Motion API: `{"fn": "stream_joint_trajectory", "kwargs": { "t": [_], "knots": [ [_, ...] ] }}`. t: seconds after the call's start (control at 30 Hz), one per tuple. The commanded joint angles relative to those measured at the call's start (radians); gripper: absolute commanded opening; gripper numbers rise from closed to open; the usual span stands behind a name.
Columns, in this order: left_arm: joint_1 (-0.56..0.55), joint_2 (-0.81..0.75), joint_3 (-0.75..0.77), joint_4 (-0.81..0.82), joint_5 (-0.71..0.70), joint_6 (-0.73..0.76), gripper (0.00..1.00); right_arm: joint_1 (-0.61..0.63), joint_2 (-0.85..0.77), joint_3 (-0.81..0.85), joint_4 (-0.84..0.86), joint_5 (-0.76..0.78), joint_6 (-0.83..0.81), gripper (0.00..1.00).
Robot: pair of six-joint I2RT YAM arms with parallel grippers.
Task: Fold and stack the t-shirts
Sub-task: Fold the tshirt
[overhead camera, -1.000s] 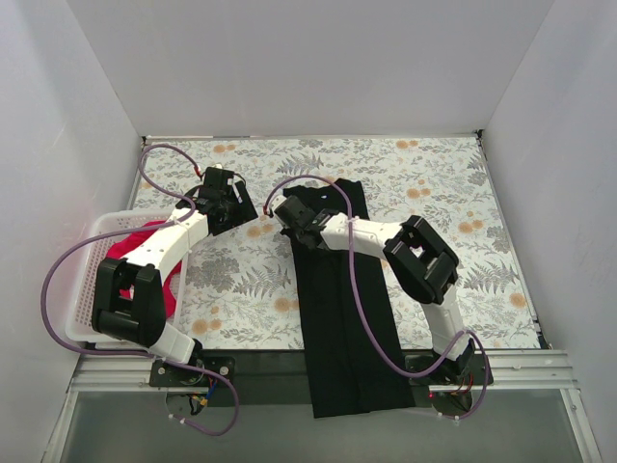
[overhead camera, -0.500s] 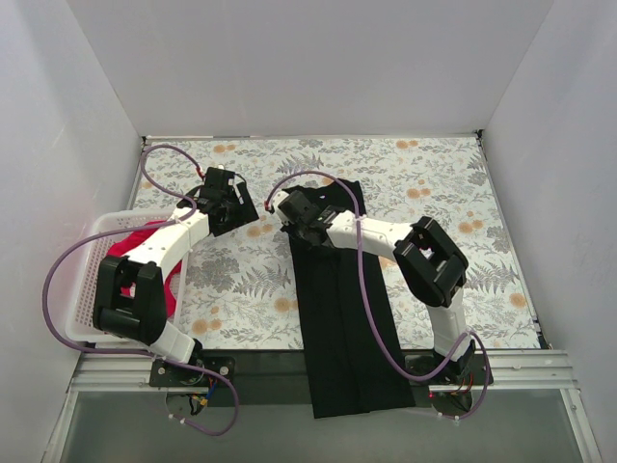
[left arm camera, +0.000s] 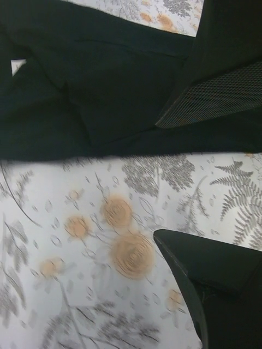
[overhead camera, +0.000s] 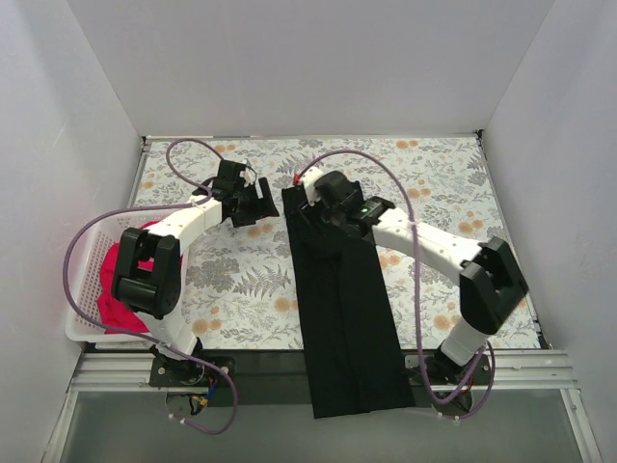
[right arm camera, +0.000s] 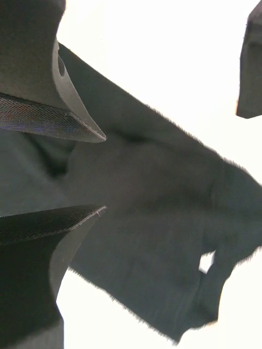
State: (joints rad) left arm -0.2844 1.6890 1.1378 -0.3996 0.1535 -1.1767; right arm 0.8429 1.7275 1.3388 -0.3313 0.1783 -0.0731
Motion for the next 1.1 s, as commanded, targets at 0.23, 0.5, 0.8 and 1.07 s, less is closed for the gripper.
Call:
{"fn": "stream_joint_trajectory", "kwargs": {
  "t": [0.23,0.5,0.8,1.07],
  "knots": [
    [-0.110,0.185,0.207,0.100,0.080,0.339,0.71,-0.182,-0.334,-0.348,0.060,-0.086,0.127,0.57],
    [-0.121,0.319,0.287,0.104,0.113,0.407,0.63,-0.200,-0.483,-0.487,0.081,-0.118,0.170,0.57],
    [-0.133,0.342,0.329,0.105,0.107,0.436,0.63,-0.208,-0.503,-0.504,0.086,-0.129,0.174,0.57],
    [-0.151,0.328,0.330,0.107,0.067,0.453,0.59,-0.209,-0.508,-0.513,0.090,-0.134,0.173,0.56]
  ]
}}
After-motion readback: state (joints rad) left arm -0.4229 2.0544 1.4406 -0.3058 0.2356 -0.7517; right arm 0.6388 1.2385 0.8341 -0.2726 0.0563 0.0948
